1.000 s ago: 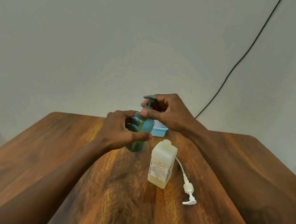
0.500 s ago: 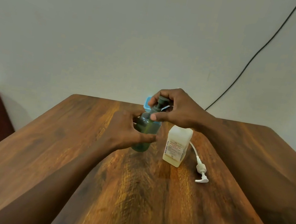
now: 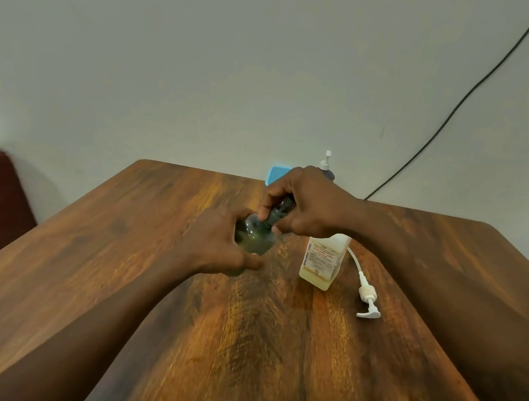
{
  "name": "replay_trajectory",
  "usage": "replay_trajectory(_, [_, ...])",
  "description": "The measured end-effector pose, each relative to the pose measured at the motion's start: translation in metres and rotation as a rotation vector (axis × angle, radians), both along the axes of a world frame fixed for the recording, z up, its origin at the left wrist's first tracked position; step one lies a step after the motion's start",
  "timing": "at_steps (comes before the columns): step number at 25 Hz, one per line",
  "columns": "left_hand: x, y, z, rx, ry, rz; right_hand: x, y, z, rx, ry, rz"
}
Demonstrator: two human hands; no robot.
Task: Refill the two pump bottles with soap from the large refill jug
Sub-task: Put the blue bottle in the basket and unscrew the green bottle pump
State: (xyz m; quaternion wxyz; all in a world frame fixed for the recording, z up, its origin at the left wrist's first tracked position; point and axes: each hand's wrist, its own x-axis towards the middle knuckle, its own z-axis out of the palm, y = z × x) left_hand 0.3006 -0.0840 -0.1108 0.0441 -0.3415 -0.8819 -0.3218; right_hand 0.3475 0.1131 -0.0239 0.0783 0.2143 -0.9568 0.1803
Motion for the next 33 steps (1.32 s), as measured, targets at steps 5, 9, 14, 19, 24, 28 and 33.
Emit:
replay_trajectory(5, [-0.02,-0.023,-0.02,-0.032,-0.189,0.008,-0.002,0.01,0.007,-0.082,0.062,0.072])
replay_trajectory(9, [-0.034,-0.035,-0.04,0.058,-0.261,0.16,0.005,0.019,0.01,-0.15,0.097,0.022])
replay_trajectory(14, [-0.036,-0.039,-0.06,0.242,-0.237,0.316,0.01,0.021,-0.02,-0.141,0.028,-0.162])
replay_trajectory(19, [-0.034,-0.026,-0.069,0.249,-0.245,0.318,-0.003,0.012,-0.082,-0.034,-0.103,-0.291])
replay_trajectory(24, [-0.03,-0.011,-0.067,0.246,-0.254,0.288,-0.016,0.01,-0.118,0.04,-0.181,-0.359])
replay_trajectory(28, [-0.028,-0.002,-0.067,0.218,-0.293,0.292,-0.019,0.013,-0.129,0.084,-0.22,-0.362])
replay_trajectory(33, [-0.021,0.004,-0.064,0.212,-0.26,0.282,-0.014,0.019,-0.134,0.095,-0.242,-0.36])
